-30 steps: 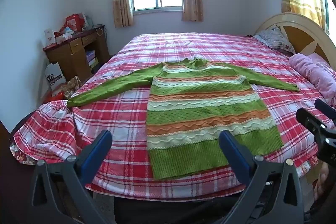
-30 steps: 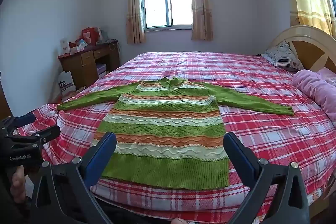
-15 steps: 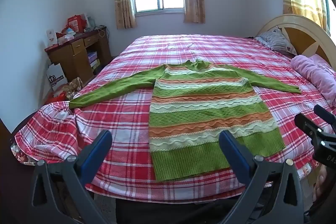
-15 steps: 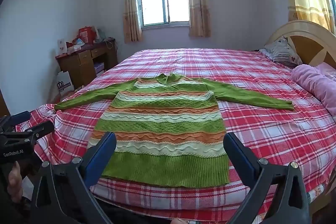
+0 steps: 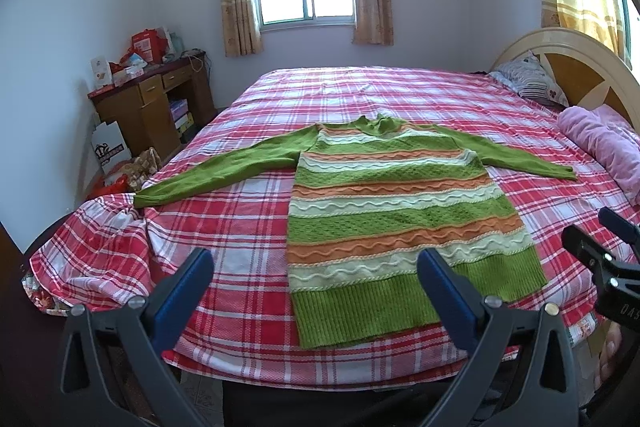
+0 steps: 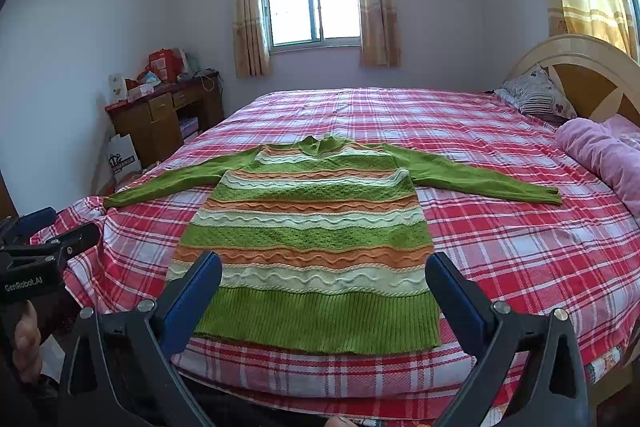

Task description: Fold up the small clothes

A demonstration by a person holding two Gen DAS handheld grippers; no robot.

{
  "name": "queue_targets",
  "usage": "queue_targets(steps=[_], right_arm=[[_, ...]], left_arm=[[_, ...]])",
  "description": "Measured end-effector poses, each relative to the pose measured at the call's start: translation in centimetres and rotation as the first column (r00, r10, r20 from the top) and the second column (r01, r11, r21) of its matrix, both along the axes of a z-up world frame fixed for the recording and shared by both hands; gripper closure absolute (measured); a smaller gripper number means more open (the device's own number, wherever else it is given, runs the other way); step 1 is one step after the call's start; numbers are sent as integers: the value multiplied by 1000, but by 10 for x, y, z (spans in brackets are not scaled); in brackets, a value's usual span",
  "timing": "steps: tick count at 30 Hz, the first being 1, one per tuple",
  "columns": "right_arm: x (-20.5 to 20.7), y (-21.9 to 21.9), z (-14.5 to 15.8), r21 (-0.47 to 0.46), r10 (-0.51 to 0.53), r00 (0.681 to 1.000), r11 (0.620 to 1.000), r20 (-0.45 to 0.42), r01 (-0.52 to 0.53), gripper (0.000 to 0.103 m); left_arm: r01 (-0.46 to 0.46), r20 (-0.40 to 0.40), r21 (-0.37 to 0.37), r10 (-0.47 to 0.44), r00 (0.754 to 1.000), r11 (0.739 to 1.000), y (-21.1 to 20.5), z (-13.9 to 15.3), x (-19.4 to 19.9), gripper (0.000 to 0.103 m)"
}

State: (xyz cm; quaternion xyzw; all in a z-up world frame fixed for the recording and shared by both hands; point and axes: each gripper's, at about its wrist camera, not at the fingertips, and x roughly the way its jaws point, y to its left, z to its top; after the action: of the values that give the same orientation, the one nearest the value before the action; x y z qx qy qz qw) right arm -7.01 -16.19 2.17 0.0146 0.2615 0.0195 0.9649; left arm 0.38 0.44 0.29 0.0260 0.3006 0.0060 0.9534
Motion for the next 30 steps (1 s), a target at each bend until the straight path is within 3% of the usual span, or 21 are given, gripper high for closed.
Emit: queue_targets(steps=[30], right_arm=[[1, 3, -5, 15, 13, 1000, 1000, -20, -13, 1]], left_arm=[[1, 1, 5, -1, 1000, 1000, 0, -2, 1, 0]])
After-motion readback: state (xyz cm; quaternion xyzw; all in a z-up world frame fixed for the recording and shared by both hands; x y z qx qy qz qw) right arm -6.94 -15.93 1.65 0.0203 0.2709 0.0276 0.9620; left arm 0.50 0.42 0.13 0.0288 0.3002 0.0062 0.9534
